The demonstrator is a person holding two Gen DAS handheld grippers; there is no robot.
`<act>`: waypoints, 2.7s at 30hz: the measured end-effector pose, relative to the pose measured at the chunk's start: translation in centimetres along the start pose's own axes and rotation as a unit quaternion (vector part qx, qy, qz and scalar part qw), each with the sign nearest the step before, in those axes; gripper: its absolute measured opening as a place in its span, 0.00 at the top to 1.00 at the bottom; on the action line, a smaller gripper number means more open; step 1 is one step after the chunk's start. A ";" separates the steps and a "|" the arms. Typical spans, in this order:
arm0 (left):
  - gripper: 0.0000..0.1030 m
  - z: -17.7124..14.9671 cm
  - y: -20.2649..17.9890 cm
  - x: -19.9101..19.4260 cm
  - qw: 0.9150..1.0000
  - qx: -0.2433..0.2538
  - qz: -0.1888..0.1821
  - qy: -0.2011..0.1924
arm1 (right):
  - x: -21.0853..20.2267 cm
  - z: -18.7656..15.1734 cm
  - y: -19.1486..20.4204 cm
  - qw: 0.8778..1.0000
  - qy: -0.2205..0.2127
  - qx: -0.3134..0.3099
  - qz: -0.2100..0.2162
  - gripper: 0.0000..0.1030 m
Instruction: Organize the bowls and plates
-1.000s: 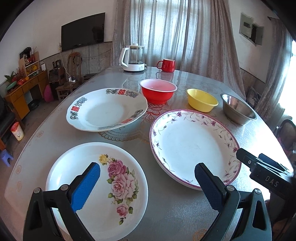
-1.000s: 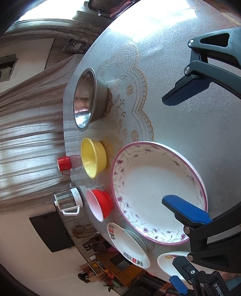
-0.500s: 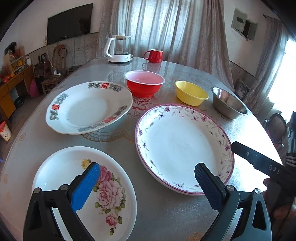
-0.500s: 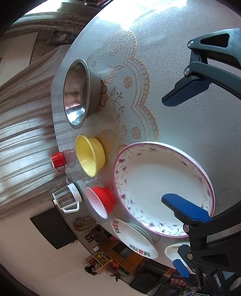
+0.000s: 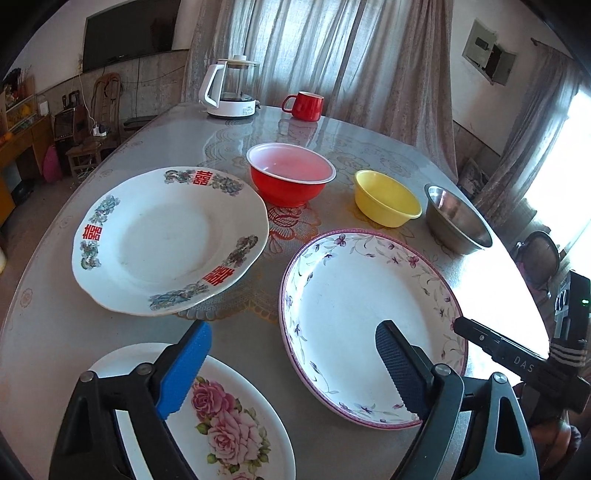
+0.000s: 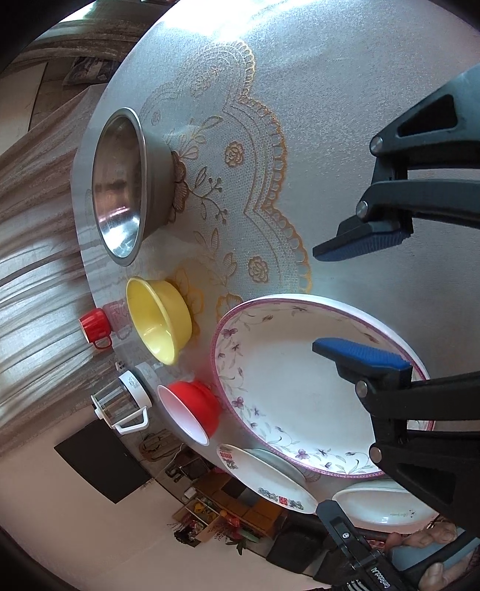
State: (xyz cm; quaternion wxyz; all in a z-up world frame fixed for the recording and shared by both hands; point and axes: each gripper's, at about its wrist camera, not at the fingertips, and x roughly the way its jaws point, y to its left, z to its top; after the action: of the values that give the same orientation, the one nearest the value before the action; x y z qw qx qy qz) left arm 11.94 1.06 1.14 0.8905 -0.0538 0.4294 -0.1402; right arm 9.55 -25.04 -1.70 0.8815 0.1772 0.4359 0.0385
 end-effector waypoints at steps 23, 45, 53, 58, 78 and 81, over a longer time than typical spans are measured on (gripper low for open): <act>0.71 1.9 -0.4 6.2 0.996 0.040 -0.003 0.082 | 2.0 0.3 1.1 0.999 0.010 -0.046 -0.026 0.62; 0.79 -2.9 -3.3 2.5 0.996 0.061 -0.020 0.062 | 1.4 1.3 -2.5 0.996 0.061 -0.058 0.031 0.79; 0.72 -4.2 -4.9 2.2 0.996 0.068 0.005 0.049 | 1.0 1.1 -2.3 0.994 0.066 -0.080 0.029 0.73; 0.72 -3.9 -4.9 2.7 0.997 0.064 0.016 0.040 | 0.8 0.6 -1.9 0.994 0.051 -0.097 0.009 0.73; 0.72 -2.1 -3.9 3.6 0.997 0.037 0.045 0.043 | 0.7 -1.1 0.4 0.992 0.024 -0.117 -0.035 0.74; 0.72 -1.5 -3.6 4.0 0.996 0.031 0.068 0.041 | 0.9 -0.9 0.6 0.994 0.027 -0.104 -0.033 0.74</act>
State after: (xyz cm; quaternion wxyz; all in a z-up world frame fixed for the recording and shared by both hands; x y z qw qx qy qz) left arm 12.40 -3.49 -1.99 0.8809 0.0092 0.4637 -0.0945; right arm 9.45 -23.98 -2.71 0.8840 0.0688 0.4586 0.0592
